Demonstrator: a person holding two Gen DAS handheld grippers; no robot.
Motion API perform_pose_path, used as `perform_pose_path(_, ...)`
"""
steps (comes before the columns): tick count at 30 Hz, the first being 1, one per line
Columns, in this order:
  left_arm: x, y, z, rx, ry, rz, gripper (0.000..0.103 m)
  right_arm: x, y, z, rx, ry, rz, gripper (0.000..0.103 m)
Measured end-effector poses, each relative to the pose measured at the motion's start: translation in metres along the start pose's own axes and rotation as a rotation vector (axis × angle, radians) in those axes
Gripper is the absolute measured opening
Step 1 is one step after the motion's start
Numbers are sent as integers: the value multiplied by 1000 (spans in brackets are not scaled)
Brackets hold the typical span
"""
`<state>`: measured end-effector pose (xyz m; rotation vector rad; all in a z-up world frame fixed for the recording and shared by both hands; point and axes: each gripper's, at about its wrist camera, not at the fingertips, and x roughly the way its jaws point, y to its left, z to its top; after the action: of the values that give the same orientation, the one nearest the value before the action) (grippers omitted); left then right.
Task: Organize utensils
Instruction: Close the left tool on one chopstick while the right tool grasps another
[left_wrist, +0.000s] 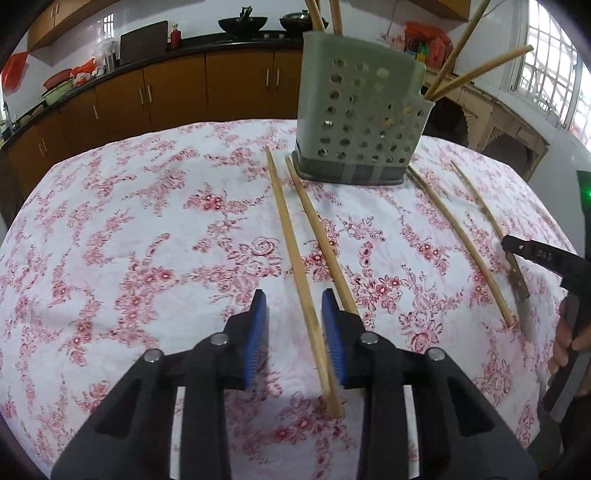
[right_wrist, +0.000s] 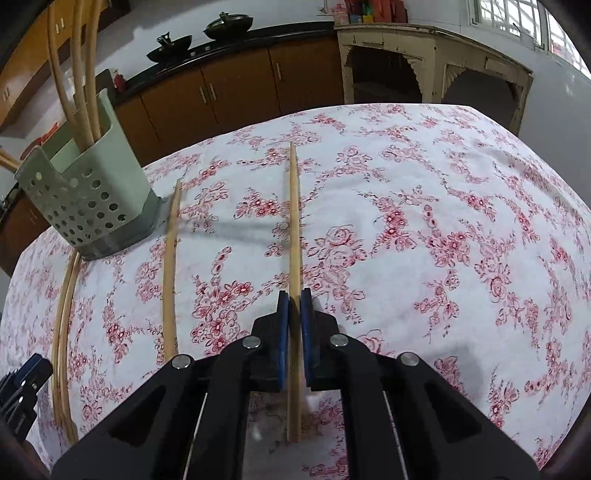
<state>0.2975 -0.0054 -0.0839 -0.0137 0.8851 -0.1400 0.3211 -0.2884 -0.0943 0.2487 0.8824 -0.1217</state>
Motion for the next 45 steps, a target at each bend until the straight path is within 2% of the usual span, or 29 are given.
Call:
perform_pose_path(3,6,-2,2,0,13,10,25,0,3,-1,-15,0,8,7)
perform_pose_path(5,8,-4,3,11,11,38,12,-1,6,-2,-27,-1,12,7)
perform_pose_path(6,10,-3,4,9,10,48,10,-1,8,-2,-32,0,16,7)
perform_pose_path(8,12,5,7,-15,10,54,8,-1,10,-1,-46,0,25,7)
perform_pose_path(16,19,59,23,-98,14,141,8,3,12,5,-83,2,28,7)
perform_pose_path(20,19,81,26,-115,13,132,8,6,13,9,-94,-6,21,7)
perform_pose_path(28,16,78,23,-99,0,127,12,7,13,9,-105,-14,19,8)
perform_pose_path(35,19,69,24,-63,5,133,23,7,14,8,-107,-15,16,8)
perform_pose_path(45,19,68,24,-65,5,128,23,7,14,8,-104,-15,20,8)
